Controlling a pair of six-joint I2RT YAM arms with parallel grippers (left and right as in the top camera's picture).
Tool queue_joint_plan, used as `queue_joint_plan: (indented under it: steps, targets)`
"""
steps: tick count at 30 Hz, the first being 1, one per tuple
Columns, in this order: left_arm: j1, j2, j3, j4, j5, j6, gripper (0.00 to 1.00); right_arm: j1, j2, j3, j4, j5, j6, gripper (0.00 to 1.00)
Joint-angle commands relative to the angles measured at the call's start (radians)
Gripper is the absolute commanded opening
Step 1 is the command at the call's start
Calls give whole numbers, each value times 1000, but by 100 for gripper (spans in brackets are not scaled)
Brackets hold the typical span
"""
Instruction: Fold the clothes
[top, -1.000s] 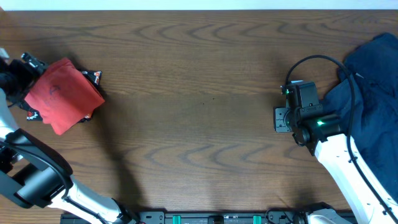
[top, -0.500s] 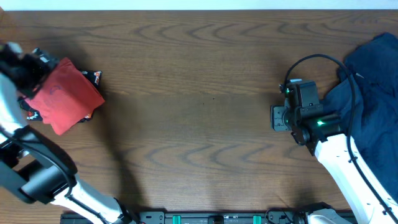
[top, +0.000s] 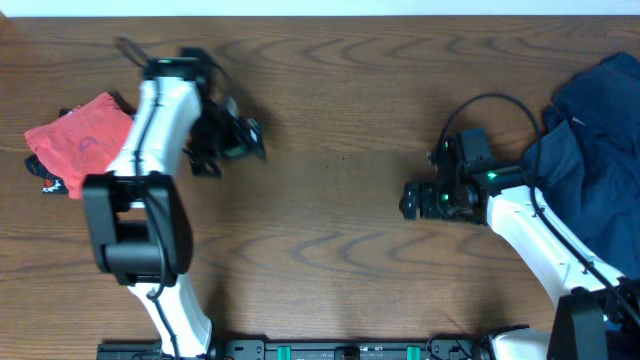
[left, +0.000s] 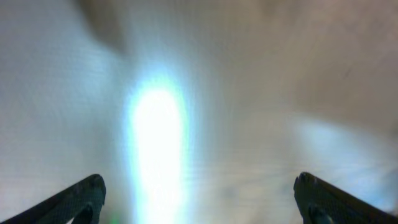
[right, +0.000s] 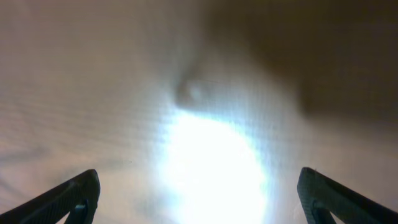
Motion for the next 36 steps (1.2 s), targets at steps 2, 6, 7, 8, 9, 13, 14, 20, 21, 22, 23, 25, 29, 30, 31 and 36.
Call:
queue_joint_plan:
  steps: [2, 6, 7, 8, 9, 13, 14, 20, 21, 22, 23, 25, 29, 30, 31, 36]
  targets:
    - [-83, -9, -10, -126, -96, 16, 98, -15, -27, 10, -103, -26, 37, 99]
    - [-135, -106, -60, -134, -93, 16, 98, -14, -132, 10, -172, -17, 37, 99]
    - [-147, -150, -85, -124, -93, 16, 98, -13, -175, 10, -183, -3, 42, 99]
    - [-158, -192, -110, -108, -93, 16, 98, -13, -216, 10, -193, 17, 51, 99]
    - [-169, -250, -145, -82, -97, 16, 98, -13, -269, 10, -202, 46, 61, 99]
    - [-202, -526, -336, 105, -119, 13, 98, 0, -497, 10, -193, 133, 60, 99]
    - [-208, -600, -389, 158, -145, -3, 97, 9, -551, 10, -192, 167, 60, 99]
    - [-234, -1117, -762, 500, -293, -26, 98, 59, -861, -24, -168, 428, 112, 99]
    - [-234, -1196, -809, 542, -304, -26, 98, 59, -891, -31, -158, 441, 112, 99]
    - [-234, -1259, -840, 562, -305, -26, 98, 59, -919, -33, -159, 447, 111, 99]
    - [-234, -1327, -867, 569, -306, -26, 98, 59, -940, -33, -174, 446, 112, 99]
    - [-234, -1432, -892, 545, -306, -26, 98, 59, -967, -33, -194, 446, 111, 99]
    - [-234, -1580, -893, 462, -306, -26, 98, 59, -980, -33, -222, 446, 112, 98]
    - [-234, -1603, -893, 451, -306, -26, 98, 59, -978, -33, -230, 446, 111, 99]
    - [-234, -1626, -893, 439, -306, -26, 98, 59, -977, -33, -241, 446, 112, 99]
    - [-234, -1659, -893, 409, -306, -26, 98, 59, -977, -33, -272, 446, 112, 99]
